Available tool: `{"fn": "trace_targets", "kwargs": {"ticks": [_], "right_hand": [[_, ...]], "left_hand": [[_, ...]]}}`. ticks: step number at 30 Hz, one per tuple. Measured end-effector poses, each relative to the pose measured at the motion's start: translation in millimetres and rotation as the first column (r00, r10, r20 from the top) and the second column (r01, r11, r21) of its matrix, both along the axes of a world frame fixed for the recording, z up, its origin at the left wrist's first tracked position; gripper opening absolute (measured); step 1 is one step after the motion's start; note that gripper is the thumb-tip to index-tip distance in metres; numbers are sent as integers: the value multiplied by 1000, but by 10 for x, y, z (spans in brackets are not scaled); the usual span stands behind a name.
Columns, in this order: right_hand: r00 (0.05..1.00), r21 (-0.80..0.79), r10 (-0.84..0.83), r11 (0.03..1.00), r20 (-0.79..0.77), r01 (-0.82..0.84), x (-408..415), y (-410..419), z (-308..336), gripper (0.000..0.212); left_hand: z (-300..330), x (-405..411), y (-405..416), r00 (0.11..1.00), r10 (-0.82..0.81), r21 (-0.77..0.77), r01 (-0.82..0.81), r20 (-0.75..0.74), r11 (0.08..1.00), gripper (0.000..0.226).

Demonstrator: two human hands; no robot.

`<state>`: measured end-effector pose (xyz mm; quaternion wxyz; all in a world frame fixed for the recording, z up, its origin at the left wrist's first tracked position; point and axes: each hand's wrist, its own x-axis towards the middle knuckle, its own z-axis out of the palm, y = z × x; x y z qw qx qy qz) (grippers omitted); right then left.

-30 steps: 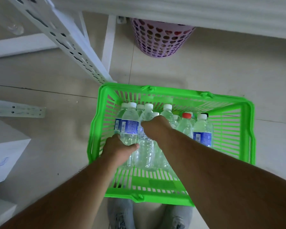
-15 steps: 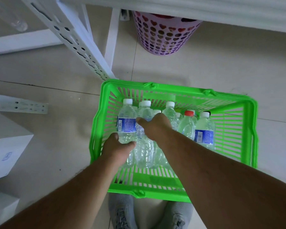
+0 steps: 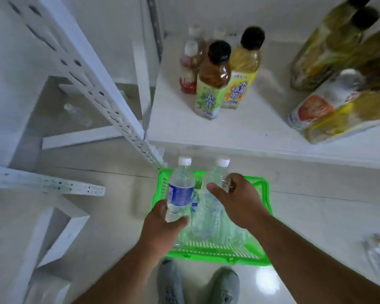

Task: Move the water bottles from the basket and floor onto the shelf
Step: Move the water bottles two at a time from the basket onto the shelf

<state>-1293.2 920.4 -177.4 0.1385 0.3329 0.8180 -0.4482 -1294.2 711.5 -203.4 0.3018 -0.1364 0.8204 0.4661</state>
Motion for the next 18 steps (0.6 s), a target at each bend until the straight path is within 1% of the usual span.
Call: {"fn": "trace_targets", "kwargs": {"ticks": [5, 7, 9, 11, 13, 15, 18], "right_hand": [[989, 47, 45, 998, -141, -39, 158, 149, 1818, 46], [978, 38, 59, 998, -201, -52, 282, 167, 2490, 42], [960, -4, 53, 998, -274, -56, 443, 163, 3078, 36], [935, -17, 59, 997, -350, -69, 619, 171, 3590, 33], [903, 5, 90, 995, -421, -97, 750, 199, 4063, 32], [872, 25, 117, 992, -475, -120, 854, 257, 4500, 33], [817, 15, 101, 994, -567, -113, 989, 334, 5055, 33]], "left_hand": [[1582, 63, 12, 988, -69, 69, 80, -141, 994, 31], [2187, 116, 22, 980, -62, 97, 81, -188, 992, 32], [2732, 210, 12, 969, -49, 125, 81, -242, 989, 32], [3219, 315, 36, 958, -32, 183, 88, -287, 979, 35], [3682, 418, 81, 944, -15, 230, 96, -329, 969, 40], [4064, 528, 133, 925, 23, 266, 86, -379, 960, 41], [4553, 696, 203, 901, 66, 295, 71, -429, 953, 45]]}}
